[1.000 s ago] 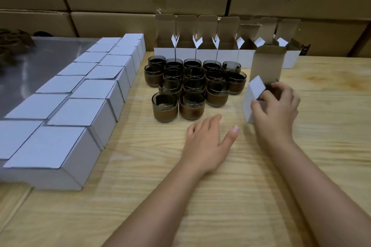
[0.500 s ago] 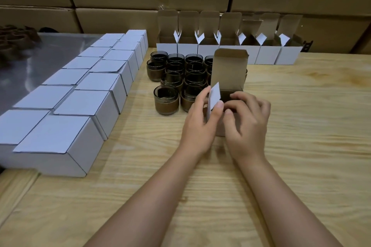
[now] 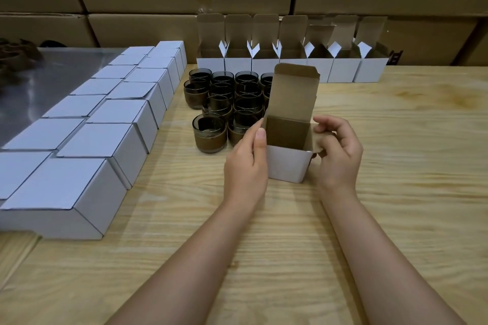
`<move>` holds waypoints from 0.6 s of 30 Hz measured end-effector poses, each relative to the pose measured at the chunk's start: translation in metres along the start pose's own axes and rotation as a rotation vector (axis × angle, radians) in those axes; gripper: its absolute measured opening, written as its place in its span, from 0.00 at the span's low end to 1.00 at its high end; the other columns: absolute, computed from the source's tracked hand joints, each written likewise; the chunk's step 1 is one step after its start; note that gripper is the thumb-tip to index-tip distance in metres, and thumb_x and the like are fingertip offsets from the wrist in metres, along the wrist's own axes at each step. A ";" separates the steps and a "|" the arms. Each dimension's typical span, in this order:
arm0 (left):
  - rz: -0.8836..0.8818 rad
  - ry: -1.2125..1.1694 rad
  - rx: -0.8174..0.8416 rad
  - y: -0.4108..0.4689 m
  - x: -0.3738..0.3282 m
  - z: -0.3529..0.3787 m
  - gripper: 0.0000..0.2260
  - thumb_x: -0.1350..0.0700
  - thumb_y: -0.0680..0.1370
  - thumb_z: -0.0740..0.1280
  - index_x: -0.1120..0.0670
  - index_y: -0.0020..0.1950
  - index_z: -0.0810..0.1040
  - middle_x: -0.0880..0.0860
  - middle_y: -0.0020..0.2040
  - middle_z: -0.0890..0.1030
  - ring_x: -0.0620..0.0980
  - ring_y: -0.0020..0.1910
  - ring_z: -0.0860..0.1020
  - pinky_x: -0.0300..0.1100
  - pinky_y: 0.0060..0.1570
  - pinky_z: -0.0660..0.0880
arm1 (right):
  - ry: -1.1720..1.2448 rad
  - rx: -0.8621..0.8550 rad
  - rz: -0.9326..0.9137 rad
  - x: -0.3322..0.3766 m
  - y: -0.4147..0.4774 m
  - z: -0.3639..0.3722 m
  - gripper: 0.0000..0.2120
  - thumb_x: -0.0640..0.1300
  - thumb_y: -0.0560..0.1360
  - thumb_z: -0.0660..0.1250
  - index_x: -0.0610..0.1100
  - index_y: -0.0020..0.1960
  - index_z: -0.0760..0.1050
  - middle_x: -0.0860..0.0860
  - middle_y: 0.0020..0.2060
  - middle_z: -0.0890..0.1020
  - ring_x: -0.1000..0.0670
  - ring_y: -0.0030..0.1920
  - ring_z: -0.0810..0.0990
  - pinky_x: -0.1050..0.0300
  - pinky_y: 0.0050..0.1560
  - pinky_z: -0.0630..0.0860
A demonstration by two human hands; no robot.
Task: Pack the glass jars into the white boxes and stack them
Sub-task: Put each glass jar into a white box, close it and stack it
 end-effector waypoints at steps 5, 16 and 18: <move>-0.011 -0.017 -0.064 -0.002 0.000 -0.003 0.21 0.52 0.82 0.57 0.48 0.28 0.61 0.43 0.24 0.67 0.42 0.26 0.64 0.35 0.26 0.60 | 0.124 0.037 0.201 -0.010 0.005 -0.007 0.23 0.37 0.61 0.55 0.48 0.50 0.80 0.49 0.45 0.76 0.45 0.42 0.69 0.56 0.43 0.68; -0.121 -0.410 0.083 0.001 -0.003 -0.005 0.21 0.55 0.69 0.58 0.44 0.61 0.72 0.57 0.42 0.77 0.53 0.42 0.76 0.49 0.43 0.75 | 0.401 0.330 0.426 -0.011 0.018 -0.022 0.30 0.40 0.63 0.53 0.42 0.63 0.76 0.40 0.49 0.81 0.44 0.45 0.78 0.53 0.44 0.75; -0.093 -0.429 0.129 0.001 -0.004 -0.004 0.21 0.57 0.69 0.57 0.48 0.60 0.76 0.52 0.47 0.79 0.47 0.45 0.77 0.40 0.44 0.75 | 0.351 0.343 0.459 -0.012 0.021 -0.025 0.27 0.42 0.64 0.54 0.43 0.61 0.77 0.40 0.47 0.80 0.43 0.44 0.76 0.52 0.43 0.73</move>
Point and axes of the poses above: each hand's wrist, its own y-axis towards the middle knuckle, its own z-axis out of the palm, x = y × z, the point moved 4 cm from there along y, towards the middle knuckle
